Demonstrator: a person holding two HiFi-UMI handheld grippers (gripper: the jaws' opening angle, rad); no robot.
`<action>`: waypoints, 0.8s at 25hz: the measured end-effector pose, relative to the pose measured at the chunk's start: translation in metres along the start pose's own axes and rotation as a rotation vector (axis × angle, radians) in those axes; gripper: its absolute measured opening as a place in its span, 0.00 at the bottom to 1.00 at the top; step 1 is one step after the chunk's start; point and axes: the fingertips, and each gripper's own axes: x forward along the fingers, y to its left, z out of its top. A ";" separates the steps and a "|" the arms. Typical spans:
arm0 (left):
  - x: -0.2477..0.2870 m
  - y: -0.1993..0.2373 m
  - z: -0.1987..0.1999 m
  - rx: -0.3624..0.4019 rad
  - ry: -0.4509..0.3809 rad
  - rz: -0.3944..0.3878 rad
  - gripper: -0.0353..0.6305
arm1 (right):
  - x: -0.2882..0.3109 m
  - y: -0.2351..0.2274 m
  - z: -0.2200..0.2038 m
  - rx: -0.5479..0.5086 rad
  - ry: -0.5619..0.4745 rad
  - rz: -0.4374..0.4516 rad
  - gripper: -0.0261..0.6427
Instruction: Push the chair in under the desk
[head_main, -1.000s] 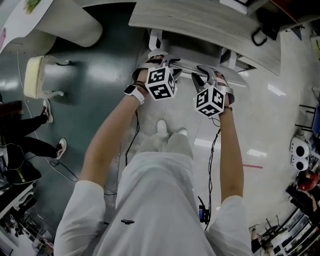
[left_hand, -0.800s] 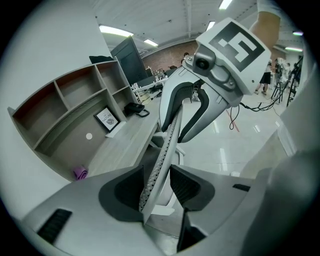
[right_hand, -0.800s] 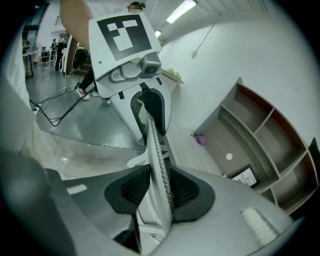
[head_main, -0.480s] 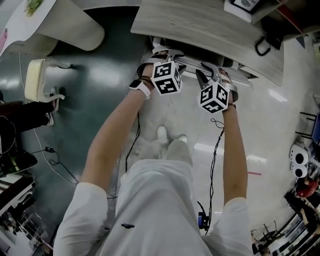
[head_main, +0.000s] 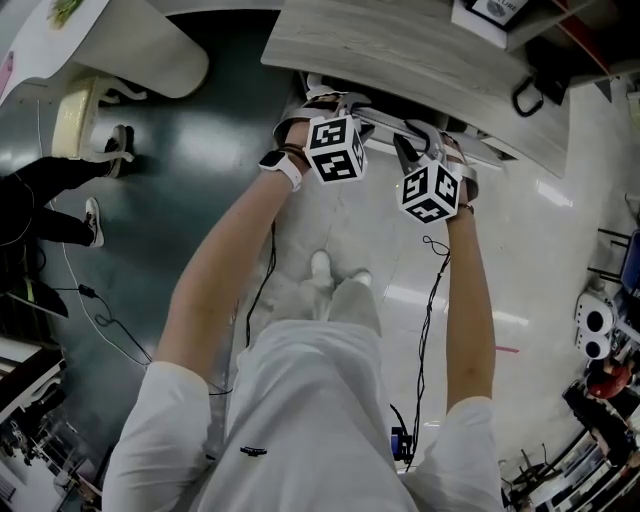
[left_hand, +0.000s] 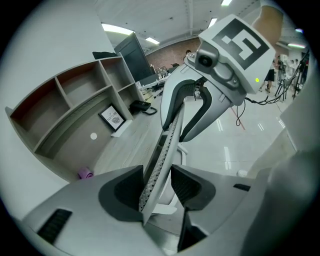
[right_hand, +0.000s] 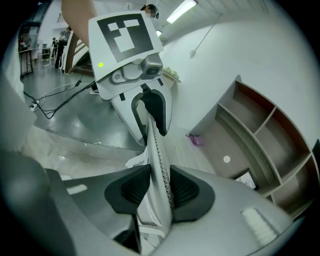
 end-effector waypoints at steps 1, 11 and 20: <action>0.001 0.000 0.000 -0.006 0.002 -0.003 0.32 | 0.000 0.000 -0.001 0.004 0.003 0.005 0.24; -0.017 -0.003 0.011 -0.098 -0.073 0.046 0.33 | -0.026 0.010 0.006 0.037 -0.012 -0.012 0.33; -0.077 -0.020 0.039 -0.264 -0.211 0.161 0.22 | -0.085 0.012 0.032 0.120 -0.103 -0.091 0.28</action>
